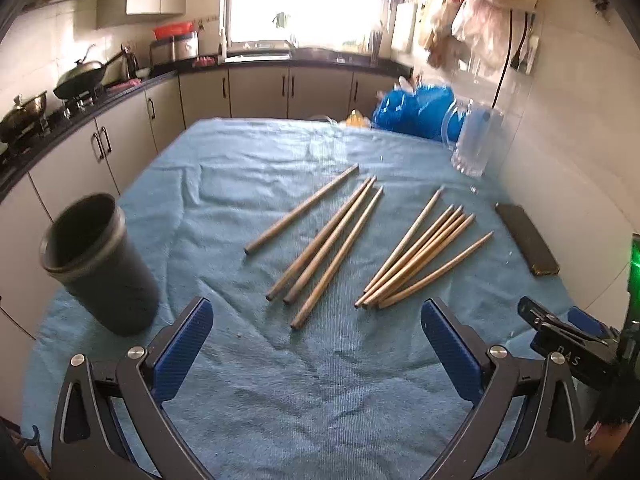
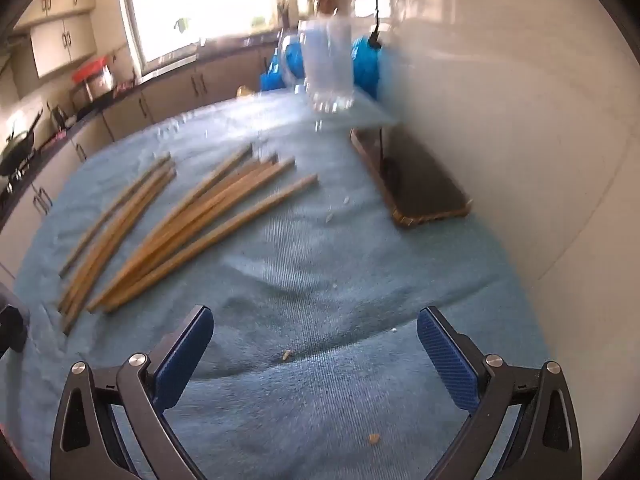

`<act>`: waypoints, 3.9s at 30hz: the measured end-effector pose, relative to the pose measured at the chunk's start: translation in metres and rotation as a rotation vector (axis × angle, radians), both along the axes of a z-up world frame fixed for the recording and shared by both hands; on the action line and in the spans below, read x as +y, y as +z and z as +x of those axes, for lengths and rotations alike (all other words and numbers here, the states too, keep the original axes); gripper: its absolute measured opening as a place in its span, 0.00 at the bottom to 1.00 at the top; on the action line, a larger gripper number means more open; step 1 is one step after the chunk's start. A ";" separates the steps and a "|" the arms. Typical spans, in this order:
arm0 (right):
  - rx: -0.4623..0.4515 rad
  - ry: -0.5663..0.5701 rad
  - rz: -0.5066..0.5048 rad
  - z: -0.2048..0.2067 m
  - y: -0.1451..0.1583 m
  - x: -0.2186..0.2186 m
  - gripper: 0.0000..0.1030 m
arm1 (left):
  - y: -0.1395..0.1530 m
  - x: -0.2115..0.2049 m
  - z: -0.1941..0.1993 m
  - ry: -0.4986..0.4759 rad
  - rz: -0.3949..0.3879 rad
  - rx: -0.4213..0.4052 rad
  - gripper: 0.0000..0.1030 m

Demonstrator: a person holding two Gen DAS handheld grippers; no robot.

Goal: Organize utensils
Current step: 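Move both grippers toward the wooden chopsticks on the towel, then close the left gripper on one chopstick while the right gripper grasps another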

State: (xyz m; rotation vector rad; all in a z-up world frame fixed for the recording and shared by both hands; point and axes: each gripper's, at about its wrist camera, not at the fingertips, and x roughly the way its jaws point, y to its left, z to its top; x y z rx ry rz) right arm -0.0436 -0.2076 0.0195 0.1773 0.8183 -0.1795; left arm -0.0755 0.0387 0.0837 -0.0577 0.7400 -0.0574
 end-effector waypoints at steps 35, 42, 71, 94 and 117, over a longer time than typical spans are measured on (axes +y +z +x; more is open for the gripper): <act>-0.340 -0.059 -0.195 -0.096 0.078 0.059 1.00 | 0.060 0.035 -0.089 0.101 0.001 -0.281 1.00; -0.326 -0.057 -0.221 -0.097 0.077 0.062 1.00 | 0.060 0.029 -0.091 0.084 0.015 -0.269 1.00; -0.177 -0.079 -0.224 -0.081 0.049 0.043 1.00 | 0.050 0.025 -0.063 0.043 0.089 -0.184 1.00; -0.031 0.044 0.051 0.003 0.026 0.000 0.96 | 0.039 0.007 0.125 0.036 0.018 0.067 0.91; 0.126 0.145 0.268 0.087 -0.017 0.007 0.68 | -0.070 0.025 0.207 0.171 0.104 0.307 0.64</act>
